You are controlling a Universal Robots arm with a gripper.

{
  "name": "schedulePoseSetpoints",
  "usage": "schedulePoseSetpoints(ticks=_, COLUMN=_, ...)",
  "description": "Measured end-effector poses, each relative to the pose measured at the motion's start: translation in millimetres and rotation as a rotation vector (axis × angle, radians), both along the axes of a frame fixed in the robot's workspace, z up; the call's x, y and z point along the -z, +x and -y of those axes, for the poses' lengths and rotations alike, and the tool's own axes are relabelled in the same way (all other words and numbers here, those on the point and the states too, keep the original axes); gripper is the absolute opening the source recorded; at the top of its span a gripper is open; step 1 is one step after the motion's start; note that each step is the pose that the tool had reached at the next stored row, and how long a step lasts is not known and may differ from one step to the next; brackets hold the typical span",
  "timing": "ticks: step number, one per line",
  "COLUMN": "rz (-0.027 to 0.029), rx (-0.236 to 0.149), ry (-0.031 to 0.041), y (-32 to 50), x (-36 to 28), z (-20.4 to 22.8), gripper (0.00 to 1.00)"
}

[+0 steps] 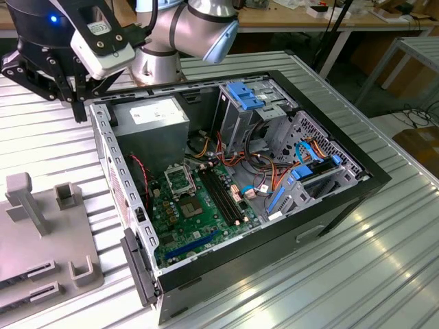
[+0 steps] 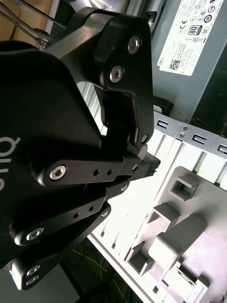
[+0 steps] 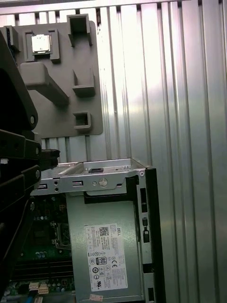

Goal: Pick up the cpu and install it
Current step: 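Reach for the cpu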

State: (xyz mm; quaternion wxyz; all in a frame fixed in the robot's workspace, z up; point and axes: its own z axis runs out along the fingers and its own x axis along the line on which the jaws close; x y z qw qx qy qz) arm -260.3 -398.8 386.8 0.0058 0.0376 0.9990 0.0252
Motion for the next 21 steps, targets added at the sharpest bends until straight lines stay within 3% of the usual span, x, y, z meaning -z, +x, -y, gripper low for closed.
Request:
schedulePoseSetpoints(ticks=12, rz=-0.0003, rx=0.0, ry=0.0, y=-8.7, x=0.1, z=0.0, gripper=0.11)
schedulePoseSetpoints(ticks=21, rz=-0.0014, rx=0.0, ry=-0.0001, y=-29.2, x=0.5, z=2.3, gripper=0.11)
